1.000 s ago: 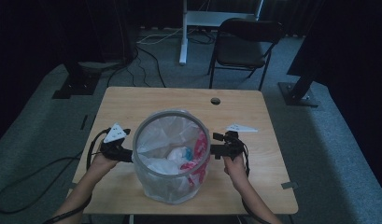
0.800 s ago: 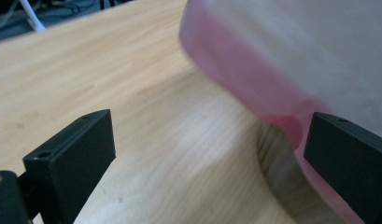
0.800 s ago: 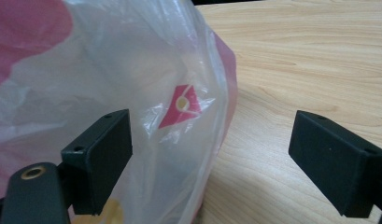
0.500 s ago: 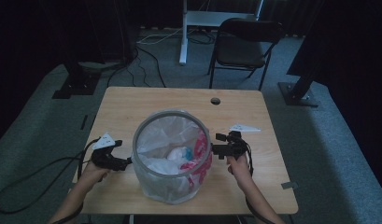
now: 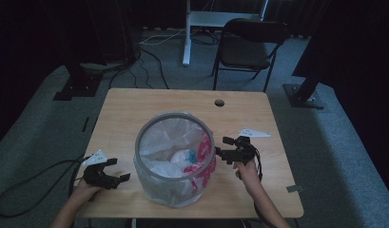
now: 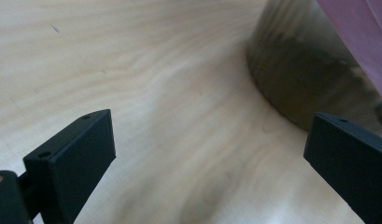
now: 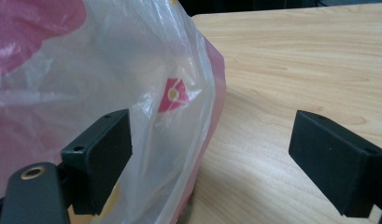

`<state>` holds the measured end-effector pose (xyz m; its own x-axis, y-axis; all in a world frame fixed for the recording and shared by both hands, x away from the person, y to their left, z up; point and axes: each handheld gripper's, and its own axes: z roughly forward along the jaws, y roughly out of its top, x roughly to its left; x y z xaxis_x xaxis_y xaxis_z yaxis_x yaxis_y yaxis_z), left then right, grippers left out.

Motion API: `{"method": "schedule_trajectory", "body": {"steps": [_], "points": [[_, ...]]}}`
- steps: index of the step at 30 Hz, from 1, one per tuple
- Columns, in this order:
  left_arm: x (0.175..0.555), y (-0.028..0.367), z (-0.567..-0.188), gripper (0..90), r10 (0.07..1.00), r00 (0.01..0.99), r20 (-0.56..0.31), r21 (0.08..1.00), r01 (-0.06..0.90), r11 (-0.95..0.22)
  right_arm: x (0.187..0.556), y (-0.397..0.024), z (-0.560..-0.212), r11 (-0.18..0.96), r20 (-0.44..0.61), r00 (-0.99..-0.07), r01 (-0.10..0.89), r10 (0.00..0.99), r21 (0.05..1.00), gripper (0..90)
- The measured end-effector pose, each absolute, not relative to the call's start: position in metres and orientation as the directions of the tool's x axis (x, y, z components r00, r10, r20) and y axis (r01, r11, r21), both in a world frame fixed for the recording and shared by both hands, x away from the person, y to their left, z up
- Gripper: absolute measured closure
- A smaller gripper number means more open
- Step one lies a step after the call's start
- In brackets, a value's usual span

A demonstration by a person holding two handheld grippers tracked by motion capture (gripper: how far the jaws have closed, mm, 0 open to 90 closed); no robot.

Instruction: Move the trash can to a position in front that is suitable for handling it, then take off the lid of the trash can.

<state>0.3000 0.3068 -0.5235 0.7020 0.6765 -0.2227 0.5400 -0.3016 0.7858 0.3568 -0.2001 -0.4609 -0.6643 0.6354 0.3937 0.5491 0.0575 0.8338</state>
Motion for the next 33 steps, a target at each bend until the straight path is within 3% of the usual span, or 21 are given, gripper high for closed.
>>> {"method": "schedule_trajectory", "body": {"steps": [9, 33], "points": [[0.289, 0.309, -0.534, 2.0, 0.635, 0.732, -0.246, 0.771, 0.545, -0.330, 0.346, -0.220, -0.470, 0.109, 0.380, -0.703, 0.543, 0.601, 0.833, 13.0], [0.283, 0.315, -0.543, 2.0, 0.644, 0.726, -0.243, 0.781, 0.540, -0.314, 0.333, -0.273, -0.463, 0.057, 0.410, -0.667, 0.561, 0.622, 0.826, 13.9]]}}
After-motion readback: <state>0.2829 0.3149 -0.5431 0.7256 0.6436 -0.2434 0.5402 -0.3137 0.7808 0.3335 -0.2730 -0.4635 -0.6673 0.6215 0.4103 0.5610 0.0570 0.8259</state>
